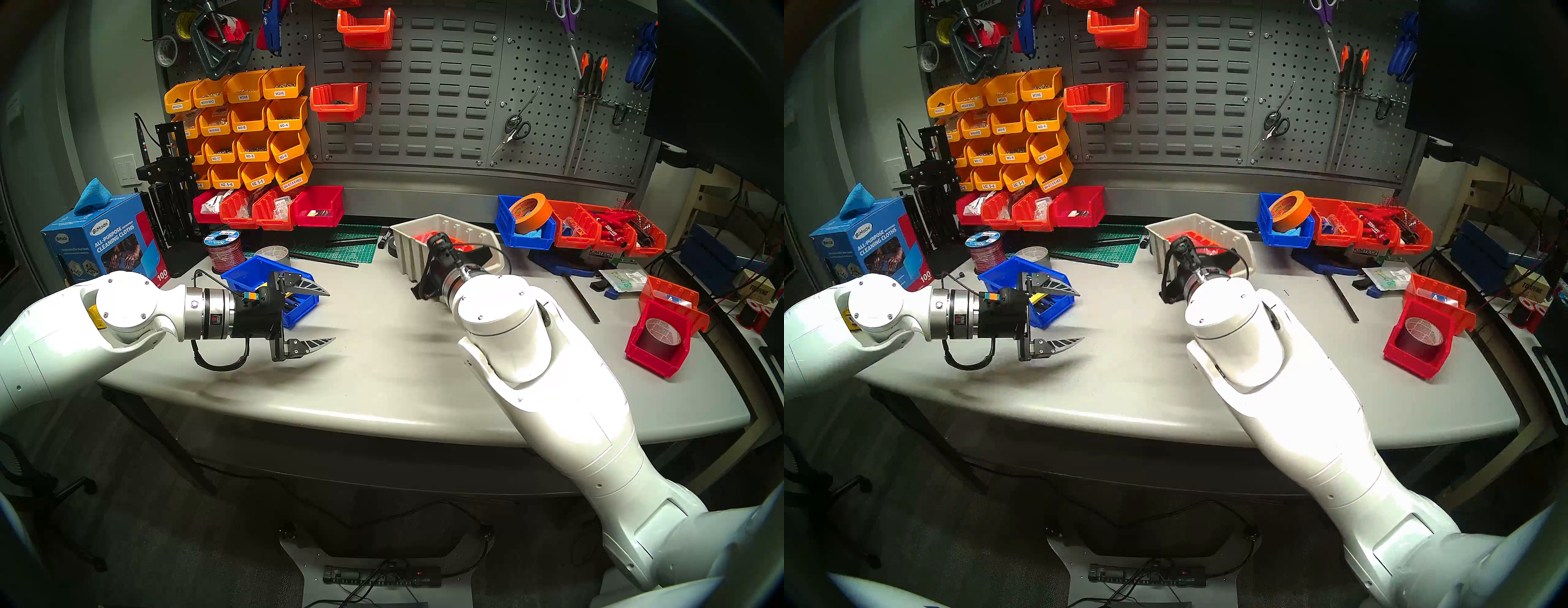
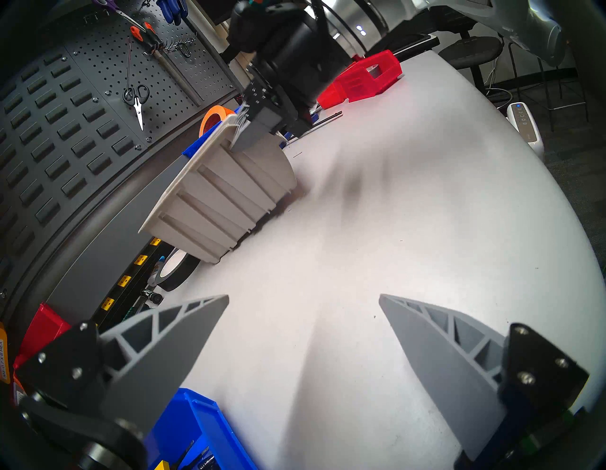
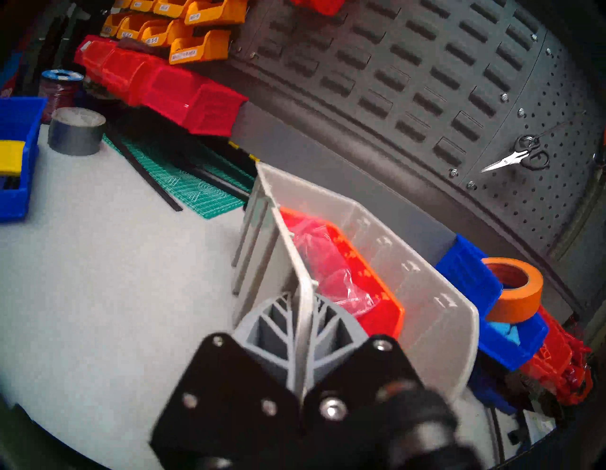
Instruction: Hang all the unorganized tool boxes onto the wall
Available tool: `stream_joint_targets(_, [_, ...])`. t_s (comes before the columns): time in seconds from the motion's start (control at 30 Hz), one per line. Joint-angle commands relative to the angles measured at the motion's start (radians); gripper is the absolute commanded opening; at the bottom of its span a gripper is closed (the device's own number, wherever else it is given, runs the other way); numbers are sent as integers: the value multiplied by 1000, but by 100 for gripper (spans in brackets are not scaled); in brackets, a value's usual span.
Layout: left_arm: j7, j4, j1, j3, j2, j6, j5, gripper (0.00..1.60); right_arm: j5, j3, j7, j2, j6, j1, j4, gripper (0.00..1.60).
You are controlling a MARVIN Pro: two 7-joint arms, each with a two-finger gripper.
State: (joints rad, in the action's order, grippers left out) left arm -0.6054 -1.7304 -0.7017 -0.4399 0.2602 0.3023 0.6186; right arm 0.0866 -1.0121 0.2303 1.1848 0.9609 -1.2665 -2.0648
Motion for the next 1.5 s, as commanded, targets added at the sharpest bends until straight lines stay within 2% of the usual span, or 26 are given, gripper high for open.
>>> stream_joint_targets(0.0, [0, -2, 10, -9, -1, 0, 1, 160, 25, -36, 6, -60, -1, -117, -79, 1])
stream_joint_targets(0.07, [0, -2, 10, -9, -1, 0, 1, 160, 36, -44, 5, -75, -1, -130, -93, 68])
stream_joint_targets(0.1, [0, -2, 10, -9, -1, 0, 1, 160, 33, -44, 7, -82, -1, -134, -99, 75])
stream_joint_targets(0.17, [0, -2, 10, -9, -1, 0, 1, 160, 41, -50, 0, -93, -1, -137, -106, 103])
stream_joint_targets(0.2, [0, -2, 10, -9, -1, 0, 1, 160, 45, -53, -4, -97, -1, -136, -108, 143])
stream_joint_targets(0.23, [0, -2, 11, -9, -1, 0, 1, 160, 47, -46, -20, -118, -1, -126, -110, 157])
stream_joint_targets(0.73, [0, -2, 11, -9, -1, 0, 1, 160, 56, -41, -86, -167, -49, -62, -84, 160])
stream_joint_targets(1.47, [0, -2, 11, -9, -1, 0, 1, 160, 71, -39, -161, -136, -150, -20, 10, 160])
